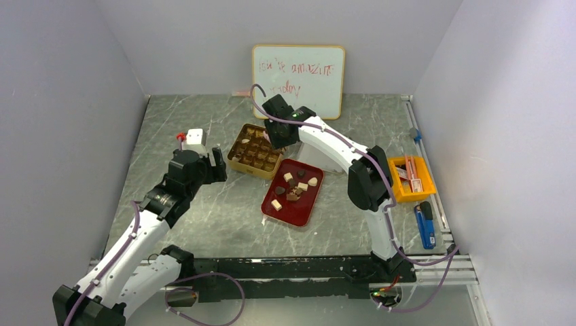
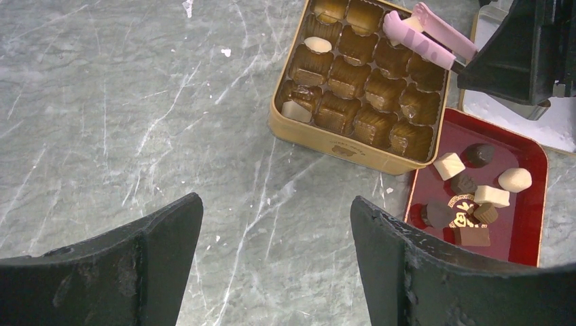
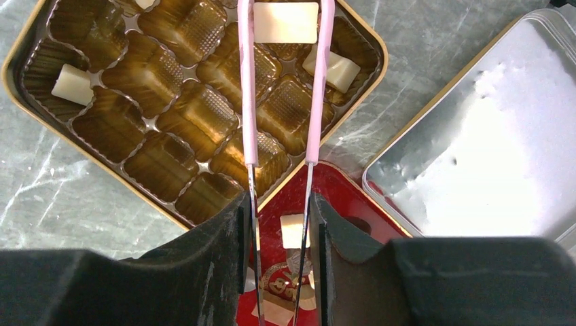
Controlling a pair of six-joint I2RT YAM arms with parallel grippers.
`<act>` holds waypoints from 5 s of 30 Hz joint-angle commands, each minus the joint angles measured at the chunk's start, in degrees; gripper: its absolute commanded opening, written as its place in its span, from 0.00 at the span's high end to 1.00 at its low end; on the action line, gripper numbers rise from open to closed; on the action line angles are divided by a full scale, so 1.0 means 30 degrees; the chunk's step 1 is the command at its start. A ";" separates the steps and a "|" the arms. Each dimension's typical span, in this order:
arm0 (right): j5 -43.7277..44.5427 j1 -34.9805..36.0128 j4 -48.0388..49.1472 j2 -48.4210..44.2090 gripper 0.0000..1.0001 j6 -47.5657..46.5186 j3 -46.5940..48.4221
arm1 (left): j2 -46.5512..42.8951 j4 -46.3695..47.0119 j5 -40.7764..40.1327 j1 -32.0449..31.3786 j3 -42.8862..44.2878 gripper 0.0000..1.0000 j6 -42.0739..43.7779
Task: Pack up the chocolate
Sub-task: Place the fake chocolate in the packing box, then pick up the fake chocolate from the plate.
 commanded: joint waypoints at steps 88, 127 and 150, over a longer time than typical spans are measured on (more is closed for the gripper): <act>0.3737 0.9611 0.2924 -1.5630 0.67 0.3805 -1.7396 | 0.1989 0.1073 -0.0486 -0.2094 0.1128 0.17 -0.0230; 0.3579 0.9625 0.4947 -1.3370 0.63 0.3534 -1.8360 | 0.2152 0.1125 -0.0586 -0.2169 0.0920 0.16 0.0401; 0.3182 0.9615 0.5400 -1.2739 0.67 0.3648 -1.9443 | 0.1986 0.1161 -0.0513 -0.2177 0.0445 0.16 0.0051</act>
